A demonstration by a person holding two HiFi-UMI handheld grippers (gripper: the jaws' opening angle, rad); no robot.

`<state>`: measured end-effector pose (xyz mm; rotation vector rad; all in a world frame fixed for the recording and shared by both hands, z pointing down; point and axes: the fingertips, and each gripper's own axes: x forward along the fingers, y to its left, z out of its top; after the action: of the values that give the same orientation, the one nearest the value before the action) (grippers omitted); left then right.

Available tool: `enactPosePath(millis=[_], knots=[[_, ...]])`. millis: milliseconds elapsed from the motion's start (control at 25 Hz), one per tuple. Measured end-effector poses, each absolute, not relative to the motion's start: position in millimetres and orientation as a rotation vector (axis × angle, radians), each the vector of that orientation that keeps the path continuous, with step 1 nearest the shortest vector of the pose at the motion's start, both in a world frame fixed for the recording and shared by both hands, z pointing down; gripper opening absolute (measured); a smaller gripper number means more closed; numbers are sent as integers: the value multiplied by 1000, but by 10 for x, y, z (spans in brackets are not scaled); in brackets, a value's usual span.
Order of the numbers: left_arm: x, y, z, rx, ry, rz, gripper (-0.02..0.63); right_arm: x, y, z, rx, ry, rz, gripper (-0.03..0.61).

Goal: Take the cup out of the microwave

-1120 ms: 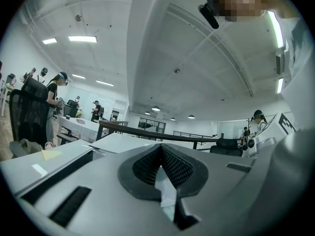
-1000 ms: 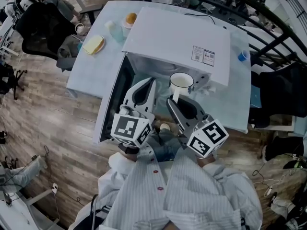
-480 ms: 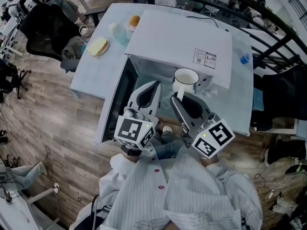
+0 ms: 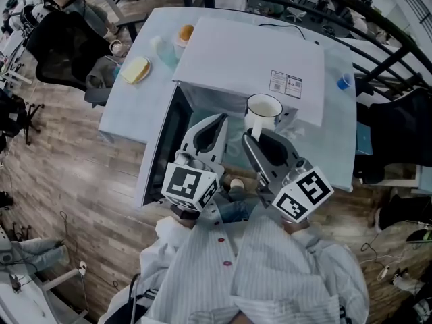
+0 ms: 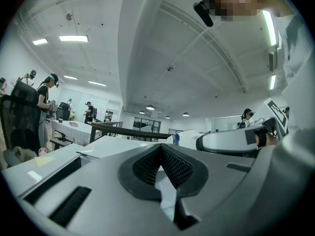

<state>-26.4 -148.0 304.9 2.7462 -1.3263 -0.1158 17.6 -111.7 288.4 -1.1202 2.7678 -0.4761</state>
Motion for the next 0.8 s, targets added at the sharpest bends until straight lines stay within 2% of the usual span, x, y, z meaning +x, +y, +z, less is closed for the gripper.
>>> enactPosePath(millis=[800], knots=[[-430,-1498,3090,2712,-1386,-100,9,16,-1119,2947,-1062,2793,-505,72]])
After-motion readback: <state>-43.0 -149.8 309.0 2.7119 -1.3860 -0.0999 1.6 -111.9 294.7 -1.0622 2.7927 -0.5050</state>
